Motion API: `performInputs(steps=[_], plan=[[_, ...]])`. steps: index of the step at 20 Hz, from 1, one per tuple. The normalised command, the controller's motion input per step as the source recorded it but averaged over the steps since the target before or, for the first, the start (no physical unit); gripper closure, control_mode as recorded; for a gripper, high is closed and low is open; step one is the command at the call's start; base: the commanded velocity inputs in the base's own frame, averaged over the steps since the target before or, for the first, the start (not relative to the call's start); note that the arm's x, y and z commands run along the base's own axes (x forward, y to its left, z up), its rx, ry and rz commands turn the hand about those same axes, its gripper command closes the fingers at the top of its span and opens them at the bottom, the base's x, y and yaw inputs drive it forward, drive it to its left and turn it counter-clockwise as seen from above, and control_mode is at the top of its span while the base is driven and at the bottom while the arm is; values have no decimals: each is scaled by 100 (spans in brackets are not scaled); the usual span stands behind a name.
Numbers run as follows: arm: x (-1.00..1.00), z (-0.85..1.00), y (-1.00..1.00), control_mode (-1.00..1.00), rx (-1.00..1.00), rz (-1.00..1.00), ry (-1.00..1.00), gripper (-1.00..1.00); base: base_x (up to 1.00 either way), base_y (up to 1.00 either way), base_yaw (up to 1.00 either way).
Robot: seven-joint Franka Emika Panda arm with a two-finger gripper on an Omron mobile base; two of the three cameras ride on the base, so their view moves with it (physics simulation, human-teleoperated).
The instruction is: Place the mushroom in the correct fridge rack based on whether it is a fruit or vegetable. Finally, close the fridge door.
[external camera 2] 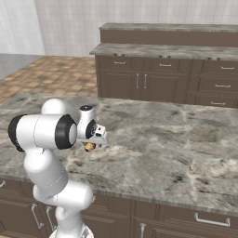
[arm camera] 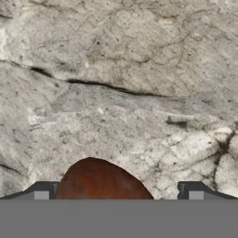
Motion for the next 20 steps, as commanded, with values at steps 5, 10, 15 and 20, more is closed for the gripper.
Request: performInputs(steps=[5, 10, 15, 20], plan=[[-4, -5, 1, -100, 0, -2, -8, -100, 0, 0, 0], [-4, 2, 1, -100, 0, -1, -7, -100, 0, 0, 0], [-4, -6, 0, -100, 0, 0, 0, -100, 0, 0, 0], [-4, -9, 2, -100, 0, 0, 0, -100, 0, 0, 0]])
